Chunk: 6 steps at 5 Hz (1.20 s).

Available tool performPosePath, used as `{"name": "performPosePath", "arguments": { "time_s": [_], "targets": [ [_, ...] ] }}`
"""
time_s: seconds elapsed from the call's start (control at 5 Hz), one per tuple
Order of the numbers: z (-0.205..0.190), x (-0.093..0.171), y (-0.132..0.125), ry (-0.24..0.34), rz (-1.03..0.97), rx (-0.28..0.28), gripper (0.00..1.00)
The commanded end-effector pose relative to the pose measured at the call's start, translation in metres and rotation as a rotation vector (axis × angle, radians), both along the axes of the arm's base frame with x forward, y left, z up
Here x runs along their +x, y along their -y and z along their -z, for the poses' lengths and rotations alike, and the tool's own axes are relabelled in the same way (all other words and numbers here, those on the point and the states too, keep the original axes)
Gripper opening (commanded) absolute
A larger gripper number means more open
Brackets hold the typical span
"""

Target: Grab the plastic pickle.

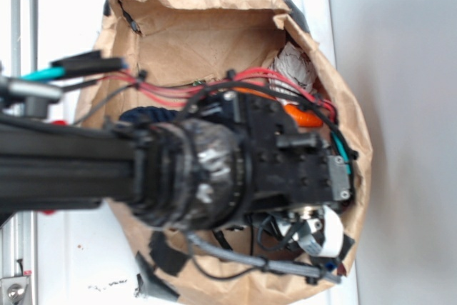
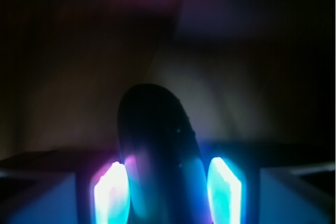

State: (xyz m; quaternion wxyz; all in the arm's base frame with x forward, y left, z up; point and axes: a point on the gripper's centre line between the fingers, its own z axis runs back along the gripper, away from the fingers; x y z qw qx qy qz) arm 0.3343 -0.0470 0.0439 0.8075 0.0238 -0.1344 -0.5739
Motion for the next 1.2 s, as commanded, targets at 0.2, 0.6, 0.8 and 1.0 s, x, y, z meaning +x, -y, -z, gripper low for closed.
{"name": "performPosePath", "arguments": {
  "time_s": [0.2, 0.6, 0.8, 1.0],
  "targets": [
    [-0.114, -0.016, -0.025, 0.135, -0.385, -0.016, 0.00],
    [-0.173, -0.044, -0.051, 0.060, -0.725, -0.060, 0.00],
    [-0.183, -0.054, -0.058, 0.013, -0.851, -0.016, 0.00],
    [-0.179, -0.056, -0.055, 0.039, -0.869, 0.054, 0.00]
  ]
}}
